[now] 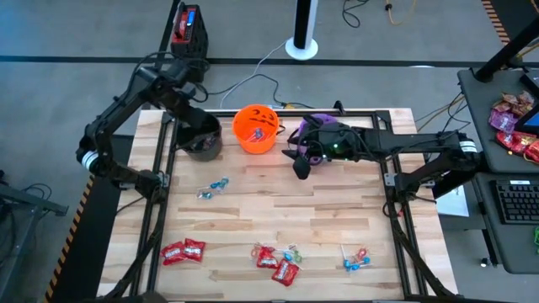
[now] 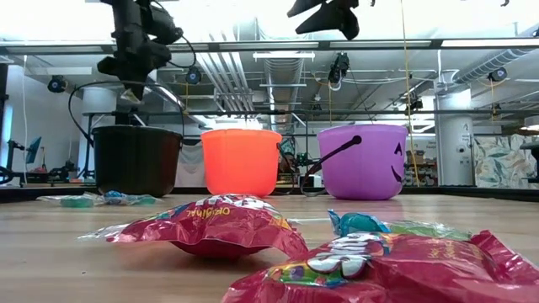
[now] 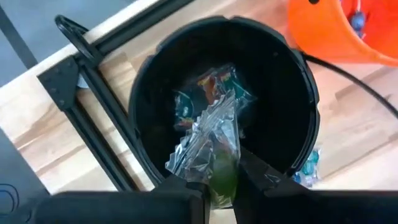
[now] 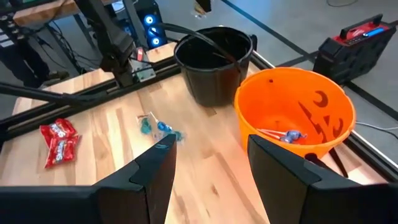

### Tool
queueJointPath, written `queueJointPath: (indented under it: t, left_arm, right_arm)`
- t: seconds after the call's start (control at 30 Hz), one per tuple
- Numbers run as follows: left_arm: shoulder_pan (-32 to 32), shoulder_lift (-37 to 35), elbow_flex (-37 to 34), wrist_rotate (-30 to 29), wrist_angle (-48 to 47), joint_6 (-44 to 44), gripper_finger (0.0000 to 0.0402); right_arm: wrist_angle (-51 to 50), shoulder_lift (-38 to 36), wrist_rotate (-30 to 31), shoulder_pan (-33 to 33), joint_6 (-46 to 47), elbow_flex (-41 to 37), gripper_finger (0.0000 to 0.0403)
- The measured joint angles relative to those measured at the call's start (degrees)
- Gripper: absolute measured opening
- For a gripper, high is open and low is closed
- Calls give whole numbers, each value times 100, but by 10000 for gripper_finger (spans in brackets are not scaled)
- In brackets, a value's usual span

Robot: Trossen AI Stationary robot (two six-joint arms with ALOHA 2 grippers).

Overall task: Sort candy by brand, put in halloween buckets
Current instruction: Put the green gummy into the black bucket, then put the blue candy into the orange bucket

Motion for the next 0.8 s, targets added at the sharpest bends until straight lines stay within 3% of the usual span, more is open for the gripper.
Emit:
queueJointPath:
  t: [0.17, 0.47, 0.57, 0.67, 0.8]
  left_arm:
    - [0, 64, -36, -4, -129, 97, 46]
    - [-2, 57, -36, -13, -142, 120, 125]
    - [-35, 22, -36, 198, -120, 88, 140]
    - [-184, -125, -40, 758, 60, 70, 142]
    - [-690, -438, -40, 1258, 783, -84, 135]
  right_arm:
    - [-16, -25, -20, 0, 138, 0, 192]
    - [-327, -50, -227, -9, 811, 0, 192]
    - [-839, -50, -793, -11, 1538, 0, 192]
    - [-1623, -20, -1740, 46, 2448, 4, 192]
    - [-2625, 185, -2659, 564, 3682, 4, 192]
